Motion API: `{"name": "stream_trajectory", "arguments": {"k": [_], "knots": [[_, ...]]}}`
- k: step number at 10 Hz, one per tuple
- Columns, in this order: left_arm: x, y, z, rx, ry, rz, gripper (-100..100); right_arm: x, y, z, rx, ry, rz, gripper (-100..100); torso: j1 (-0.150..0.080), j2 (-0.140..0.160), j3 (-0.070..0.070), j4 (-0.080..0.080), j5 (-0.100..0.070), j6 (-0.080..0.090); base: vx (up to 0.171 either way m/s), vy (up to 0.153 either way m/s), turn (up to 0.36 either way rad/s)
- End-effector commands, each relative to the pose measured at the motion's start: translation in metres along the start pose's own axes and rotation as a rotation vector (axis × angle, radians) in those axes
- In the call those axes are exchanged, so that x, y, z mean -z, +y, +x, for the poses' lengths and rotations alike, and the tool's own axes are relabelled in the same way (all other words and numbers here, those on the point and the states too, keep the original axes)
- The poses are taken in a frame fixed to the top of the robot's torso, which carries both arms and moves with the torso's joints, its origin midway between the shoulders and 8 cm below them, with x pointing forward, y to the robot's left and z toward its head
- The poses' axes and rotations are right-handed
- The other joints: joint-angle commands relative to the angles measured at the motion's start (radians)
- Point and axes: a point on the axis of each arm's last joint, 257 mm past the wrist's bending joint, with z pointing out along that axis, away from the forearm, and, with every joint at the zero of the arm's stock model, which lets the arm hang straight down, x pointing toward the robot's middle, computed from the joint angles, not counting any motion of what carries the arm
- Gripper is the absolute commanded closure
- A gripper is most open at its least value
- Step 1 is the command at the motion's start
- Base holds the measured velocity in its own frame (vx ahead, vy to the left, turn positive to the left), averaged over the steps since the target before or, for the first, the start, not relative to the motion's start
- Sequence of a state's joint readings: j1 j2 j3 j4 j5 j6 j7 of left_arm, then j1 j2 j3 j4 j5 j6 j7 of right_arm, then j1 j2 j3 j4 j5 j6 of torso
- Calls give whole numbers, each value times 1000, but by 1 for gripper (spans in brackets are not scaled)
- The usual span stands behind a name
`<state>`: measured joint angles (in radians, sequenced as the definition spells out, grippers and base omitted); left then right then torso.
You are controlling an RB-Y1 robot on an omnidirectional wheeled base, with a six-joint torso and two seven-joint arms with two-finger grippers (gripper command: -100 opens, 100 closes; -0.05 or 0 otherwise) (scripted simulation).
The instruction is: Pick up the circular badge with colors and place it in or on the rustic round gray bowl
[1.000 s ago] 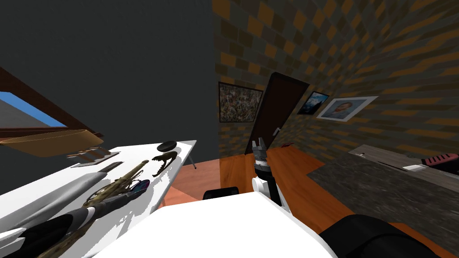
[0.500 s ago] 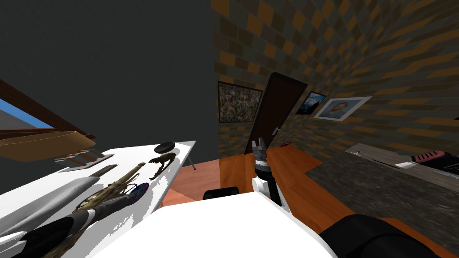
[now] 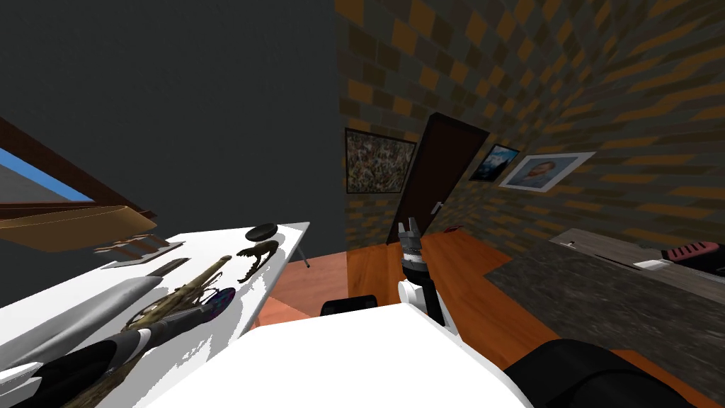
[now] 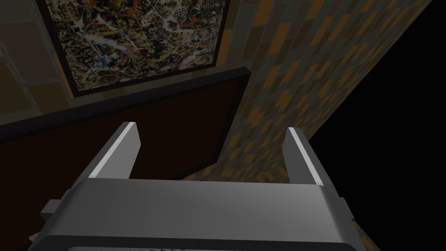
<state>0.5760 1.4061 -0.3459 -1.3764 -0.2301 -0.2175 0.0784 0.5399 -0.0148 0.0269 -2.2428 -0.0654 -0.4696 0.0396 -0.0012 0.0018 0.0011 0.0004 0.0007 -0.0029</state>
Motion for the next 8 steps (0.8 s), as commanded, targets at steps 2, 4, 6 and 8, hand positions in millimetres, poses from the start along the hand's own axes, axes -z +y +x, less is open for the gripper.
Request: {"name": "stream_trajectory", "arguments": {"k": [2,4,6,8], "knots": [[3,-1,-5,-5,0,7,100,0,0,0,0,0,0,0,-1,2,1,0,0,0,-40,-19,83],[6,-1,-14,10,-5,16,100,0,0,0,0,0,0,0,1,-1,0,0,0,1,51,-10,73],[9,0,-22,25,-12,22,100,0,0,0,0,0,0,0,-2,-14,-7,-2,-1,2,221,-27,113],[13,1,-37,50,-26,33,100,0,0,0,0,0,0,0,-1,-19,-10,-3,-1,2,251,-18,151]]}}
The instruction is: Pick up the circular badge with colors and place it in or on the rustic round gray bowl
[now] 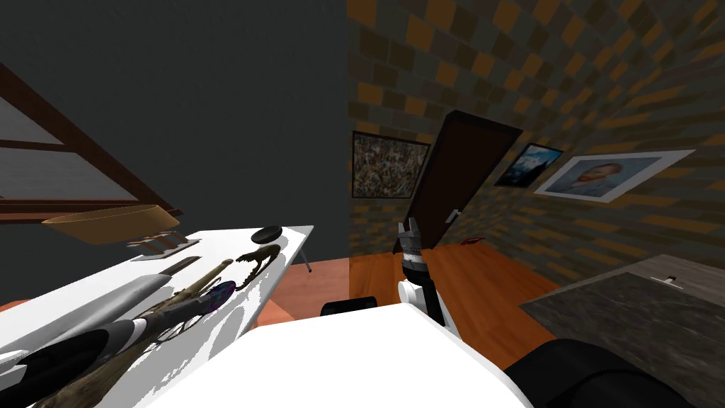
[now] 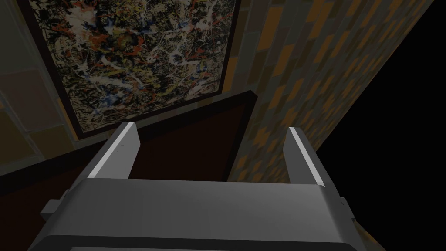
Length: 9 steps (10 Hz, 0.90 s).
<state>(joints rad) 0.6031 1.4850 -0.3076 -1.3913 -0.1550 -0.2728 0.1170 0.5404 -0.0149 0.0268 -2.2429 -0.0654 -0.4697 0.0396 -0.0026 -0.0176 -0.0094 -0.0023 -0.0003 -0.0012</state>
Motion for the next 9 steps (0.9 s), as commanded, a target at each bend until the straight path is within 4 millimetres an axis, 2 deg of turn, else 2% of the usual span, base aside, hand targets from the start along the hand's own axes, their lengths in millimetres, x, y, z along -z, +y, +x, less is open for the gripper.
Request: {"name": "stream_trajectory", "arguments": {"k": [1,4,9], "knots": [[1,0,-9,17,-10,7,100,0,0,0,0,0,0,0,0,0,0,0,0,0,205,-30,95],[6,1,-26,39,-25,16,100,0,0,0,0,0,0,0,2,1,1,1,1,1,179,-15,79],[19,7,-71,50,-54,26,100,0,0,0,0,0,0,0,7,-2,0,2,2,4,210,14,63]]}}
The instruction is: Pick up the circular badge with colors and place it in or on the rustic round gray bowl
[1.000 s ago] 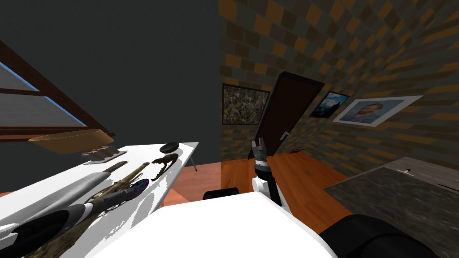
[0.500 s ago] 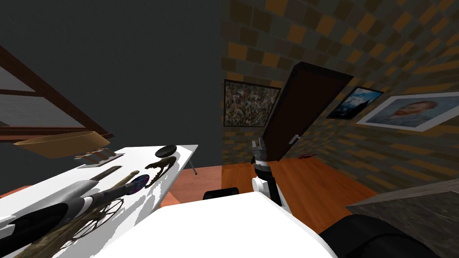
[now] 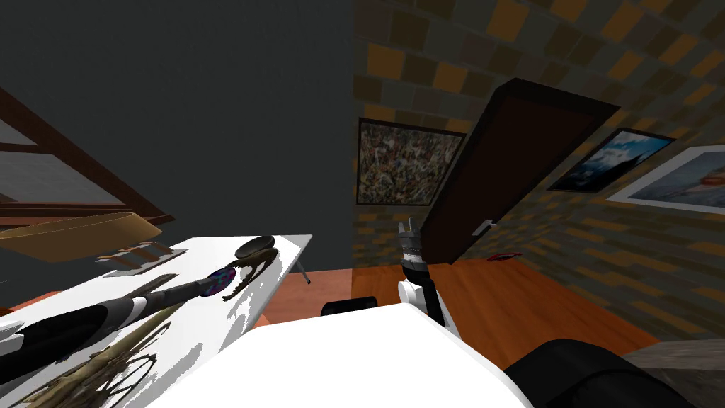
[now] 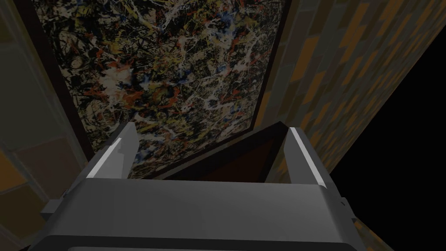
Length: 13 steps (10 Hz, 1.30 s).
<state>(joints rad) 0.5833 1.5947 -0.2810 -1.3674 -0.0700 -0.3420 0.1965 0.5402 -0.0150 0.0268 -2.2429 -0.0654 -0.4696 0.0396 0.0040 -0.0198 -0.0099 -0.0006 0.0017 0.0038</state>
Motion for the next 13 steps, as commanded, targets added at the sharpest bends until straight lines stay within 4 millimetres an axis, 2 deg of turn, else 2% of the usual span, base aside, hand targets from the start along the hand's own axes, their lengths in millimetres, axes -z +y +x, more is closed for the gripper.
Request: {"name": "stream_trajectory", "arguments": {"k": [1,5,7,13], "knots": [[5,1,-13,-4,-5,5,100,0,0,0,0,0,0,0,0,0,0,0,0,0,156,21,-1],[17,-2,-48,-55,6,8,100,0,0,0,0,0,0,0,2,6,3,1,1,1,121,54,-16],[21,-4,-59,-78,15,8,100,0,0,0,0,0,0,0,5,8,5,1,1,1,80,83,-33],[33,-10,-89,-155,49,-1,100,0,0,0,0,0,0,0,3,13,7,1,0,1,34,84,-36]]}}
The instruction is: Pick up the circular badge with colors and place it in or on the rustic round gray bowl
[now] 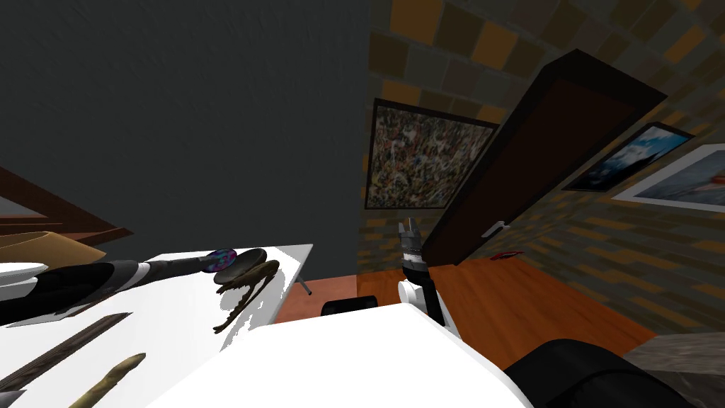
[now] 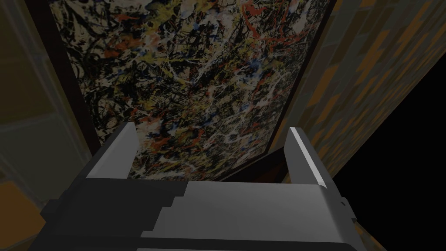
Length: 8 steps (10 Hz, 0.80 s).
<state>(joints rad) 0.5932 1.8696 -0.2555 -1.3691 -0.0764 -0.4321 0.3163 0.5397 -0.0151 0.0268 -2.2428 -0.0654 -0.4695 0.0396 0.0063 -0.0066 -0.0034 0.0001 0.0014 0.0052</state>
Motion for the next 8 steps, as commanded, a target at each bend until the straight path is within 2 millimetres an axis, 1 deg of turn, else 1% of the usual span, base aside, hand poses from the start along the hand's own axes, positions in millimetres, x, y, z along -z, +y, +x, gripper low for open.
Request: {"name": "stream_trajectory", "arguments": {"k": [1,2,3,4,5,8], "knots": [[4,0,-5,-19,12,-3,100,0,0,0,0,0,0,0,0,0,0,0,0,0,16,81,-31],[7,-1,-12,-37,21,-6,100,0,0,0,0,0,0,0,0,0,0,0,-1,0,21,104,-40],[7,-1,-12,-37,21,-6,100,0,0,0,0,0,0,0,0,-1,0,0,-1,0,18,84,-30],[6,-1,-12,-38,18,-4,100,0,0,0,0,0,0,0,-1,-1,-1,-1,-1,0,7,32,-10],[6,-1,-12,-36,18,-4,-100,0,0,0,0,0,0,0,-4,0,0,-1,-1,0,2,7,-1],[6,-1,-12,-35,18,-4,-100,0,0,0,0,0,0,0,-7,1,0,0,-2,0,0,0,0]]}}
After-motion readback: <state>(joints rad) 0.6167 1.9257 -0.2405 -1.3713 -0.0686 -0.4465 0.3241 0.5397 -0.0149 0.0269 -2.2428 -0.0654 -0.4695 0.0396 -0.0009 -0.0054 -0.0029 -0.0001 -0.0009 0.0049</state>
